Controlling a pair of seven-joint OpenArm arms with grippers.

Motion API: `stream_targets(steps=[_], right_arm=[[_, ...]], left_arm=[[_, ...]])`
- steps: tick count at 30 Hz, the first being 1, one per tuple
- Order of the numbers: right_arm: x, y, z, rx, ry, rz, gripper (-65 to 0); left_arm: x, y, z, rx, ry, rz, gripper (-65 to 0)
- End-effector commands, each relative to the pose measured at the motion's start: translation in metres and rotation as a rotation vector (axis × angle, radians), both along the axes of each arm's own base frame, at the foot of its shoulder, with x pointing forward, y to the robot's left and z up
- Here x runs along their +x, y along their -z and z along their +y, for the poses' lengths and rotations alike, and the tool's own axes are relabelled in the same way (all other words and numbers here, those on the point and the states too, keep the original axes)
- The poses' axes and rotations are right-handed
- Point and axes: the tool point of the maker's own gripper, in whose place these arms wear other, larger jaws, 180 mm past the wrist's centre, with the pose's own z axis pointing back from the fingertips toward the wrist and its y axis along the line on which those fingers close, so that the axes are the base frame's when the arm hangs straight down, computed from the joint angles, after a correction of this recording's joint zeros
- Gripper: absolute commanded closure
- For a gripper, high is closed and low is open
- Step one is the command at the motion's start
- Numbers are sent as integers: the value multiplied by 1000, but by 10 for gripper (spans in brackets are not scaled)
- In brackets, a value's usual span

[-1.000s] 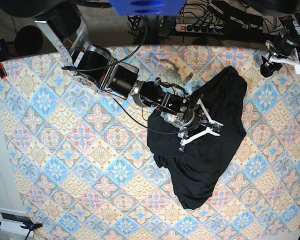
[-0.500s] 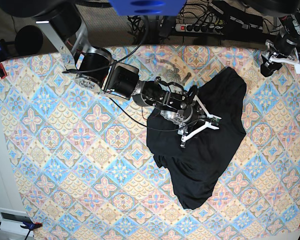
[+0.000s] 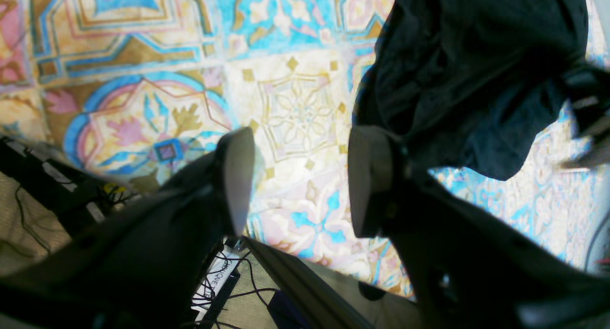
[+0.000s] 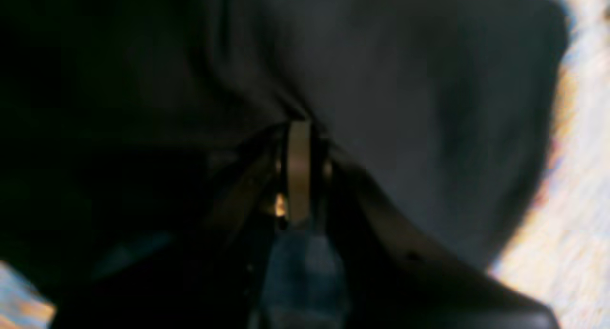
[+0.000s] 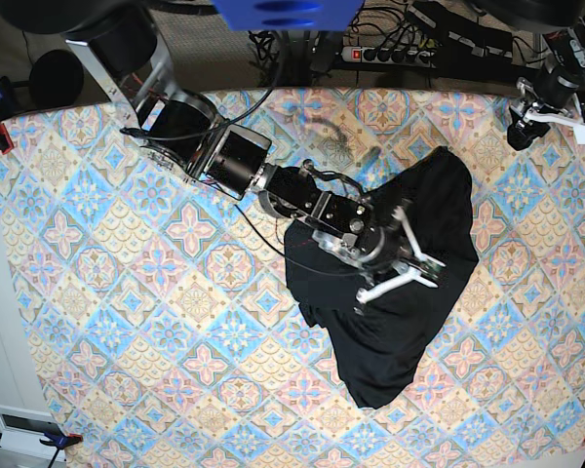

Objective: Layout the t-shirt on the table in an organized manner, then fold the t-shirt properly
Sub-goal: 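Drag the grasped fabric with the right gripper away from the shirt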

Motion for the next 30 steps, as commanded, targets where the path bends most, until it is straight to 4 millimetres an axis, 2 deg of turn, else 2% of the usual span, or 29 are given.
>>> stream_targets(steps=[1, 3, 6, 12, 15, 20, 24, 28, 30], right_arm=[[3, -19, 3, 42, -3, -30, 0], [-5, -15, -9, 53, 2, -16, 0], [-16, -25, -12, 101, -5, -16, 0], [5, -48, -72, 195, 130, -44, 0], [11, -58, -95, 251, 183, -30, 0], [34, -84, -163, 337, 315, -42, 0], [53, -99, -228, 366, 428, -58, 0], [67, -112, -281, 398, 527, -62, 0], [72, -117, -306, 407, 576, -71, 0]], left_arm=[[5, -10, 4, 20, 8, -30, -309], [5, -10, 4, 20, 8, -30, -309], [5, -10, 4, 20, 8, -30, -309], [5, -10, 4, 20, 8, -32, -309], [6, -10, 4, 20, 8, -33, -309], [19, -16, 3, 17, 12, -66, -309], [25, -19, 2, 18, 13, -85, -309], [33, -23, 2, 18, 13, -107, -309], [42, -23, -7, 6, 42, -117, -309]])
